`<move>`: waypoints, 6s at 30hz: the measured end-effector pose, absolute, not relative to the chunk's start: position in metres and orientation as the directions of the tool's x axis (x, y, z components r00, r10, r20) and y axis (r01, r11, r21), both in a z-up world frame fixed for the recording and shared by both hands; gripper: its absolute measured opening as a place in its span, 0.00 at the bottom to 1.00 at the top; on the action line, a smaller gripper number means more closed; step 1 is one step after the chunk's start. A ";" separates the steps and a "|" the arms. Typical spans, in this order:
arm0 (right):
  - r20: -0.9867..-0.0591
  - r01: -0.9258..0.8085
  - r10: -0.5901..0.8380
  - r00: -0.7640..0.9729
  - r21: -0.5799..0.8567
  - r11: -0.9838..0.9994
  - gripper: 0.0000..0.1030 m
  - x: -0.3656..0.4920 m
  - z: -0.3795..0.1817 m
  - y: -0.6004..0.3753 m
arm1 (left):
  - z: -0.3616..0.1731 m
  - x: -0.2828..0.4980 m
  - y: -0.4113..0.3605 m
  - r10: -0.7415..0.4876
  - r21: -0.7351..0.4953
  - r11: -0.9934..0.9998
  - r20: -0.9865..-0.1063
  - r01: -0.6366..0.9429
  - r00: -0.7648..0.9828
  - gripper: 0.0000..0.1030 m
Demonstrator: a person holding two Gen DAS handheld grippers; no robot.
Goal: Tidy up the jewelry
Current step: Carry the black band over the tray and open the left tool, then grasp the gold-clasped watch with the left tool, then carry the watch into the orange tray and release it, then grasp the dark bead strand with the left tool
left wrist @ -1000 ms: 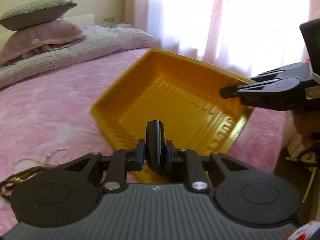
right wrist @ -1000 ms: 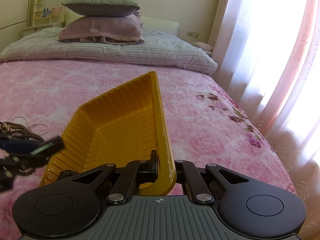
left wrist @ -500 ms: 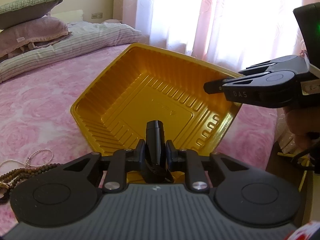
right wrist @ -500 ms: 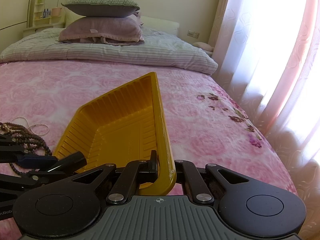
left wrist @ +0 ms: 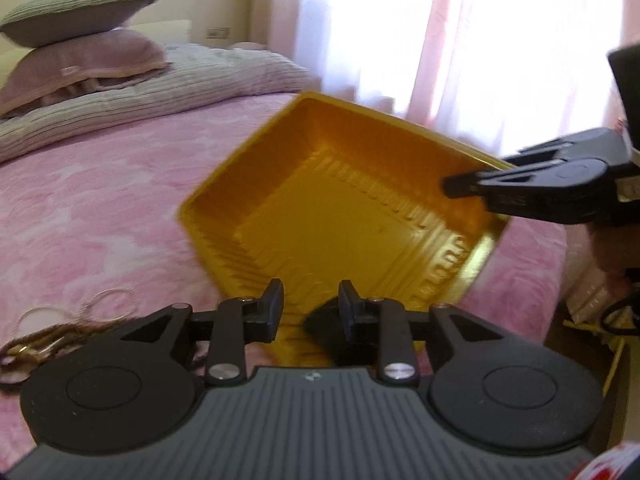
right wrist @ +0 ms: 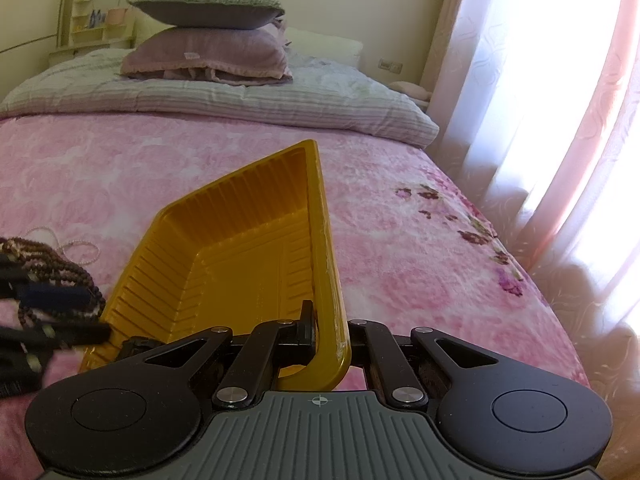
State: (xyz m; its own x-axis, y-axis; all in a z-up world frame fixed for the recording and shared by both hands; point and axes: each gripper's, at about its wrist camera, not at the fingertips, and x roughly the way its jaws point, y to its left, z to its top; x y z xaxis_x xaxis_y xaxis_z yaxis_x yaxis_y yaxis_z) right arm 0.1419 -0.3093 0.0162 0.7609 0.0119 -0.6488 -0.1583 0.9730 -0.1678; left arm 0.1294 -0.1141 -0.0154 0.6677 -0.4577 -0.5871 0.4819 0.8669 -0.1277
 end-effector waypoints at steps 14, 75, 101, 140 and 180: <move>-0.764 -0.242 0.011 0.646 -0.191 0.951 0.06 0.156 0.019 -0.312 | -0.033 0.129 -0.018 -0.257 -0.115 0.964 -0.632 0.240 0.731 0.27; -0.821 -0.408 -0.023 0.571 -0.307 0.860 0.06 0.179 0.014 -0.303 | -0.068 0.176 0.084 -0.007 0.166 0.969 -0.721 0.182 0.693 0.05; -0.811 -0.402 -0.010 0.586 -0.301 0.865 0.06 0.175 0.016 -0.304 | -0.005 0.161 -0.014 -0.232 0.061 0.942 -0.590 0.330 0.773 0.05; -0.811 -0.404 -0.009 0.585 -0.301 0.864 0.06 0.174 0.014 -0.304 | -0.025 0.163 -0.051 -0.322 -0.066 0.932 -0.600 0.356 0.732 0.22; -0.810 -0.401 -0.022 0.586 -0.313 0.861 0.06 0.172 0.012 -0.305 | -0.067 0.140 -0.016 -0.178 0.013 0.967 -0.678 0.253 0.713 0.06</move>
